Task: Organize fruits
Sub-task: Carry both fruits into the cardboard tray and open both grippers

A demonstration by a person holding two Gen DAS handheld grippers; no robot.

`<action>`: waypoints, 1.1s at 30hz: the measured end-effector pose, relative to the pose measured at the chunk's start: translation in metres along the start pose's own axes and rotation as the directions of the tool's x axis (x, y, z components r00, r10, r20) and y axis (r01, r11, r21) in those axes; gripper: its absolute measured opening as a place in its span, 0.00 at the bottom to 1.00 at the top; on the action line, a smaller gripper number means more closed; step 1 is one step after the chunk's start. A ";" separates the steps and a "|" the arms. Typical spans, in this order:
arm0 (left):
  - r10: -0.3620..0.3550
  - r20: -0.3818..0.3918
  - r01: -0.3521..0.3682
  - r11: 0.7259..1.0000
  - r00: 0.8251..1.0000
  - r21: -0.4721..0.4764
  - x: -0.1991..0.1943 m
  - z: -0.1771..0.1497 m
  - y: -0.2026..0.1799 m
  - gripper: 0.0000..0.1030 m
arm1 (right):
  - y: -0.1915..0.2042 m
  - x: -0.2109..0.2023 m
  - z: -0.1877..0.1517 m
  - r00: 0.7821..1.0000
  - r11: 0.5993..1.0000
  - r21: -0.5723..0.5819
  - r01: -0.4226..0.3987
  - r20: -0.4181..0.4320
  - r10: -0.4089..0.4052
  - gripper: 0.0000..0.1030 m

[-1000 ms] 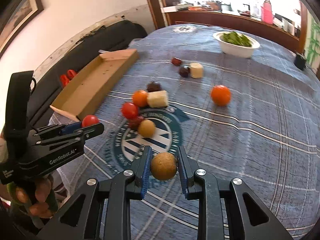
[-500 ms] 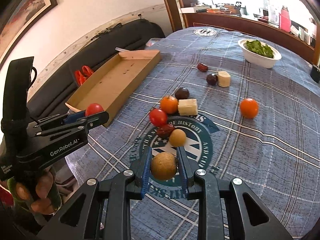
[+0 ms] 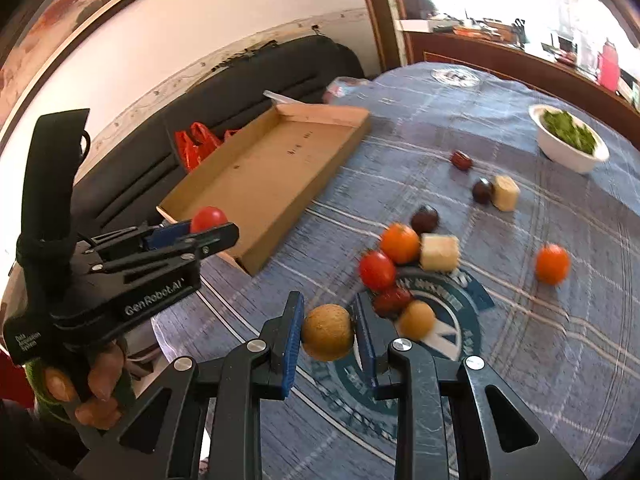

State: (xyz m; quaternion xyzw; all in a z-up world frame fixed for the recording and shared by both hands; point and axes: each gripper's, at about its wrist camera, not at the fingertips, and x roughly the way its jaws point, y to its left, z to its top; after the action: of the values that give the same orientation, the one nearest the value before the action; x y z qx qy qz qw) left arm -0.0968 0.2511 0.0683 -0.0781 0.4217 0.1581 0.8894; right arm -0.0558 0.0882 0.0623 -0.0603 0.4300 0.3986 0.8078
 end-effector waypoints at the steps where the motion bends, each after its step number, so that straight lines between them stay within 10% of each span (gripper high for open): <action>1: 0.004 0.002 -0.004 1.000 1.000 -0.004 0.000 0.002 0.003 0.29 | 0.003 0.002 0.003 1.000 1.000 -0.006 -0.005 0.002 0.005 0.25; 18: 0.125 -0.035 -0.128 0.984 0.992 -0.122 0.056 0.043 0.097 0.29 | 0.076 0.116 0.082 0.985 0.975 -0.146 -0.165 -0.082 0.154 0.25; 33: 0.050 -0.126 -0.057 0.997 0.991 -0.053 0.077 0.019 0.075 0.29 | 0.078 0.139 0.046 0.965 0.970 -0.168 -0.176 -0.226 0.136 0.24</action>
State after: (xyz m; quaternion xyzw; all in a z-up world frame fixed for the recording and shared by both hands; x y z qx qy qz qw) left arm -0.0632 0.3431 0.0200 -0.1016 0.4737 0.1887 0.8542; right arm -0.0369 0.2434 0.0072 -0.1438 0.4782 0.4911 0.7138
